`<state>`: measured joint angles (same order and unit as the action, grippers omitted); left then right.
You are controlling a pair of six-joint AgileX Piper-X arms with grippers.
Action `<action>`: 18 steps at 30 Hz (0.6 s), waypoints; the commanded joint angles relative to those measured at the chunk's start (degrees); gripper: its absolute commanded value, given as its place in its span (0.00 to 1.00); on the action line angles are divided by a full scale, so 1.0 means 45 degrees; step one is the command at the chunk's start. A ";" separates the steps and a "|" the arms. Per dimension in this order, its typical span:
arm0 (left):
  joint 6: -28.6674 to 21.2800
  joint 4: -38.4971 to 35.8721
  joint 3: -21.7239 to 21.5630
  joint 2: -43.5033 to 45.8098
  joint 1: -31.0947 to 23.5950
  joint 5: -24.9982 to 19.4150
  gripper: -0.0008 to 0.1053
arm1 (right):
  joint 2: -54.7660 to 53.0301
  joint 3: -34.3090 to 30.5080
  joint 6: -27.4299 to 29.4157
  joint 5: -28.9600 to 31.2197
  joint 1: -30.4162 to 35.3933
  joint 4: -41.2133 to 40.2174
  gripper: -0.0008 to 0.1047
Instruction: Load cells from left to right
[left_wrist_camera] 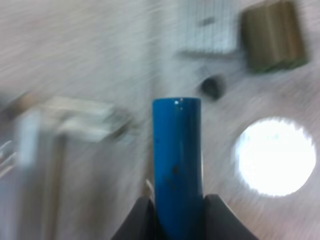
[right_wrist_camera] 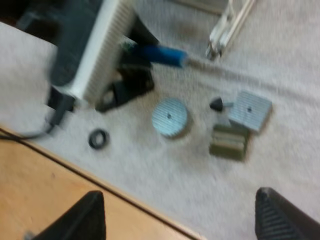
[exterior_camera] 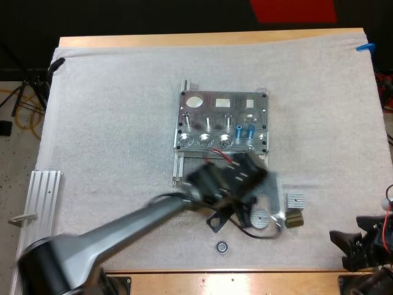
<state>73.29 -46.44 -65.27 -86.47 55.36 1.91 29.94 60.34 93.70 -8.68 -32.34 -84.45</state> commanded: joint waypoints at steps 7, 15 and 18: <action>-0.0457 -0.0908 0.0935 0.3403 -0.1796 0.0401 0.01 | 0.1852 0.0016 -0.0340 -0.0743 0.0032 0.1998 0.59; -0.0736 -0.1841 0.1362 0.6522 -0.2355 0.0486 0.01 | 0.4796 0.0016 -0.0333 -0.3668 0.0032 0.5540 0.59; -0.0736 -0.2242 0.1362 0.7251 -0.2354 0.0486 0.01 | 0.6008 0.0016 -0.0556 -0.5234 0.0032 0.6778 0.59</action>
<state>69.93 -56.20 -59.15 -53.89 44.75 4.04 57.21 60.34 91.13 -30.39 -32.34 -55.25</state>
